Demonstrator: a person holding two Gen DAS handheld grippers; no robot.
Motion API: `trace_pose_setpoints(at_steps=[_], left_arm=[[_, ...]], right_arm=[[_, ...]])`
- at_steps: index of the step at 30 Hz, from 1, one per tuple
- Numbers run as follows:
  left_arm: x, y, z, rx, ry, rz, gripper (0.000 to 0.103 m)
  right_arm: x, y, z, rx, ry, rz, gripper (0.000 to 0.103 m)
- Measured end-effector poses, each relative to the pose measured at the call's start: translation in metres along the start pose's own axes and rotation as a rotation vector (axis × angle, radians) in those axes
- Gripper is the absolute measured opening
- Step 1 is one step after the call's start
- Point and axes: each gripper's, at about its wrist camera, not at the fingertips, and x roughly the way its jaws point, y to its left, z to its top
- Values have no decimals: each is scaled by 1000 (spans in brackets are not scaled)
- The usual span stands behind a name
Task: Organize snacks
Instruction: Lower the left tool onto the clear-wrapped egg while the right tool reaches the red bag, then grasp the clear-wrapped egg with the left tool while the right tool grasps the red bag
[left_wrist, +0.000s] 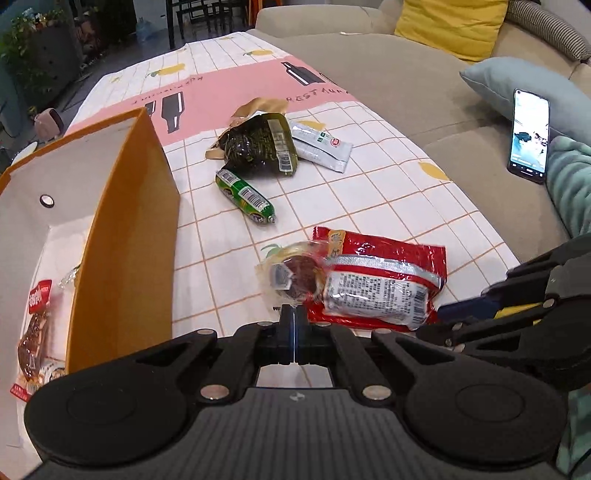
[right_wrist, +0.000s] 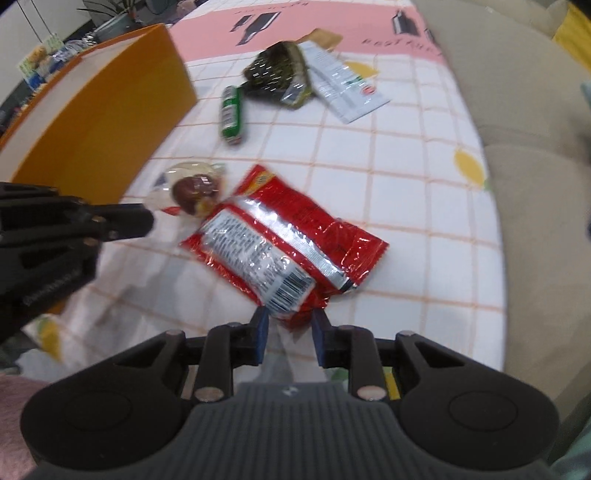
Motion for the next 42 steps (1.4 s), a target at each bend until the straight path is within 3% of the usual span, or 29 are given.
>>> trace_pose_setpoints(at_steps=[3, 5, 7, 9, 12, 17, 22, 34, 38, 42], left_arm=[[-3, 3, -2, 3, -6, 1, 3], [-6, 3, -3, 12, -21, 2, 9], [-11, 2, -3, 34, -50, 3, 25], [-15, -1, -2, 67, -81, 5, 49], [-16, -3, 1, 98, -113, 25, 69], [0, 4, 12, 46, -95, -4, 71], [17, 6, 13, 15, -59, -20, 72], [38, 15, 15, -44, -13, -44, 69], [42, 18, 14, -69, -3, -61, 54], [41, 19, 13, -86, -4, -67, 50]], right_arm=[[-1, 4, -2, -19, 6, 11, 21], [-6, 5, -2, -42, -9, 6, 34], [-14, 6, -2, -62, -41, 11, 43], [-20, 8, -1, -97, -76, 6, 48], [-24, 10, 2, -169, -125, 3, 67], [-16, 21, 10, -398, -205, -32, 84], [2, 20, 15, -522, -217, -23, 89], [31, 7, 26, -441, -159, 72, 92], [33, 8, 26, -428, -153, 76, 85], [32, 10, 24, -435, -158, 57, 79]])
